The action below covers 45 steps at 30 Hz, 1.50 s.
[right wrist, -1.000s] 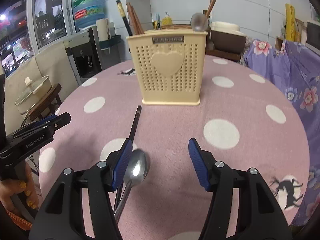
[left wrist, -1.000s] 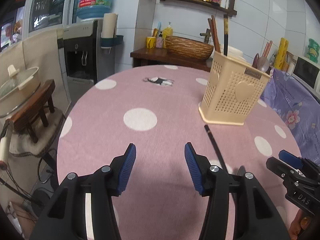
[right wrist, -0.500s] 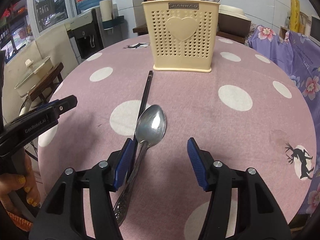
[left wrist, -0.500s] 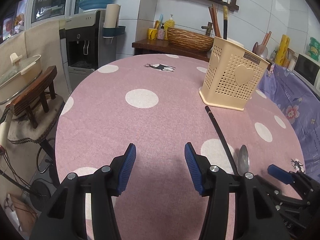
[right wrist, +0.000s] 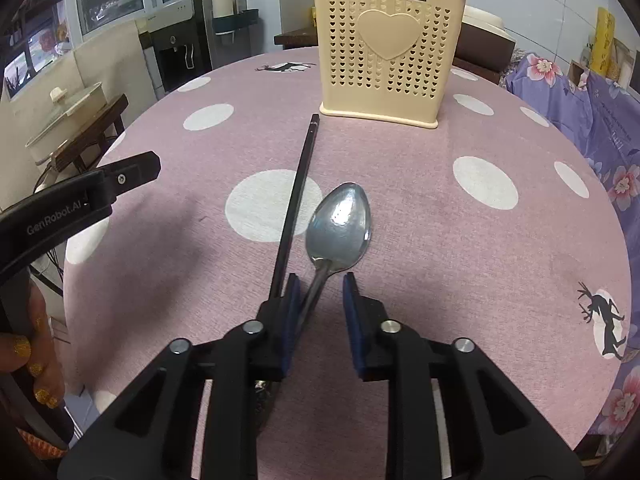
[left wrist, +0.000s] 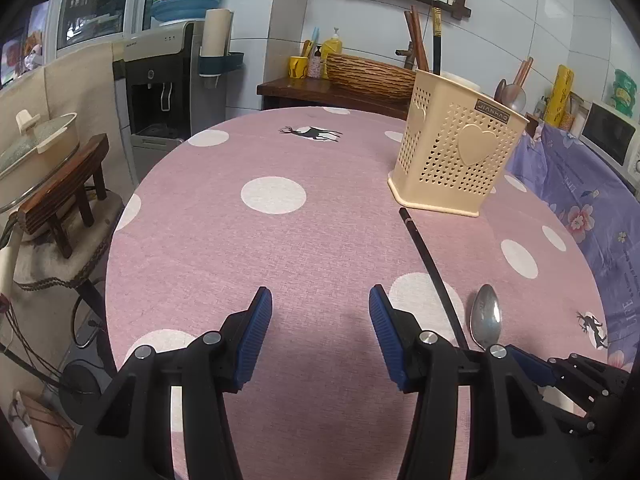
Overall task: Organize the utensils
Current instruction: 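Move the right tool to the metal spoon and grasp its handle, then grasp the remaining black chopstick with the left tool while the right tool holds the metal spoon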
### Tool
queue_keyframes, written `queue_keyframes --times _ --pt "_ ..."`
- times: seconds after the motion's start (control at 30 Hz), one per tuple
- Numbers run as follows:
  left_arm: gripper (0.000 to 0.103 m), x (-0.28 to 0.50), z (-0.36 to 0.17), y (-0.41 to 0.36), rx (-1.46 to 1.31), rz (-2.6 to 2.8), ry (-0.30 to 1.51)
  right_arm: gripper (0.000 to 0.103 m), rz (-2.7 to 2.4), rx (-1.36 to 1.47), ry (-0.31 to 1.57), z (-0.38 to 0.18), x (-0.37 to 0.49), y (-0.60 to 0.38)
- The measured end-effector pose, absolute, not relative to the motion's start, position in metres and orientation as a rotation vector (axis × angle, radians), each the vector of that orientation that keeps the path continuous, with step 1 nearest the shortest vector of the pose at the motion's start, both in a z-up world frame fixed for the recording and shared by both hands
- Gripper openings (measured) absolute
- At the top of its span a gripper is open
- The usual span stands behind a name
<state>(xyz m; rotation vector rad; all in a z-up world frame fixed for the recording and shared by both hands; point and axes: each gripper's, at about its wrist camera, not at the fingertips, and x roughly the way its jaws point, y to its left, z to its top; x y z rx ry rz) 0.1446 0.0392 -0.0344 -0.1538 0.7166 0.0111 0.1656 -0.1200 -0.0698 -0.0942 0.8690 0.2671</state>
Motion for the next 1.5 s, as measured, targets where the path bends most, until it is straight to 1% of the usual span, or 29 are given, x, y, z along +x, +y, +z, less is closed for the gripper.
queue_keyframes --times 0.03,0.2,0.47,0.5,0.53,0.57,0.6,0.63,0.67,0.73,0.9,0.93,1.0,1.07,1.1,1.13,1.3,1.5 --pt "0.051 0.145 -0.034 0.039 -0.153 0.010 0.718 0.013 0.269 -0.089 0.871 -0.070 0.167 -0.123" --pt "0.051 0.147 -0.036 0.036 -0.153 -0.009 0.733 0.009 0.269 -0.070 0.881 -0.069 0.172 -0.146" --pt "0.051 0.149 -0.035 0.032 -0.152 -0.015 0.739 0.009 0.257 0.001 0.892 -0.068 0.188 -0.191" --pt "0.051 0.149 -0.035 0.031 -0.153 -0.016 0.741 0.009 0.273 0.016 0.891 -0.068 0.190 -0.193" --pt "0.051 0.149 -0.036 0.030 -0.153 -0.018 0.742 0.012 0.286 0.019 0.887 -0.068 0.191 -0.193" --pt "0.051 0.150 -0.035 0.030 -0.152 -0.019 0.744 0.017 0.298 0.014 0.880 -0.067 0.191 -0.192" --pt "0.051 0.150 -0.035 0.029 -0.150 -0.019 0.744 0.038 0.310 0.003 0.870 -0.064 0.192 -0.190" --pt "0.051 0.150 -0.035 0.029 -0.148 -0.017 0.744 0.062 0.318 -0.010 0.860 -0.062 0.194 -0.189" --pt "0.051 0.150 -0.034 0.029 -0.146 -0.016 0.745 0.067 0.325 -0.021 0.846 -0.059 0.195 -0.187" --pt "0.051 0.151 -0.034 0.029 -0.146 -0.013 0.745 0.068 0.332 -0.054 0.819 -0.055 0.198 -0.184" --pt "0.051 0.154 -0.035 0.026 -0.140 -0.016 0.754 0.066 0.324 -0.104 0.873 -0.062 0.220 -0.177" --pt "0.051 0.154 -0.035 0.025 -0.137 -0.015 0.755 0.060 0.320 -0.110 0.885 -0.064 0.223 -0.176" --pt "0.051 0.157 -0.035 0.023 -0.130 -0.021 0.761 0.054 0.321 -0.109 0.907 -0.068 0.229 -0.174" --pt "0.051 0.161 -0.035 0.019 -0.121 -0.032 0.769 0.047 0.311 -0.119 0.904 -0.067 0.229 -0.173" --pt "0.051 0.163 -0.035 0.017 -0.116 -0.039 0.775 0.041 0.311 -0.122 0.905 -0.067 0.229 -0.172" --pt "0.051 0.166 -0.035 0.015 -0.112 -0.049 0.784 0.039 0.313 -0.122 0.905 -0.066 0.229 -0.172" --pt "0.051 0.190 -0.037 -0.004 -0.112 -0.117 0.840 0.038 0.314 -0.075 0.902 -0.065 0.232 -0.180" --pt "0.051 0.229 -0.037 -0.033 -0.062 -0.130 0.877 0.038 0.297 -0.014 0.843 -0.045 0.227 -0.198"
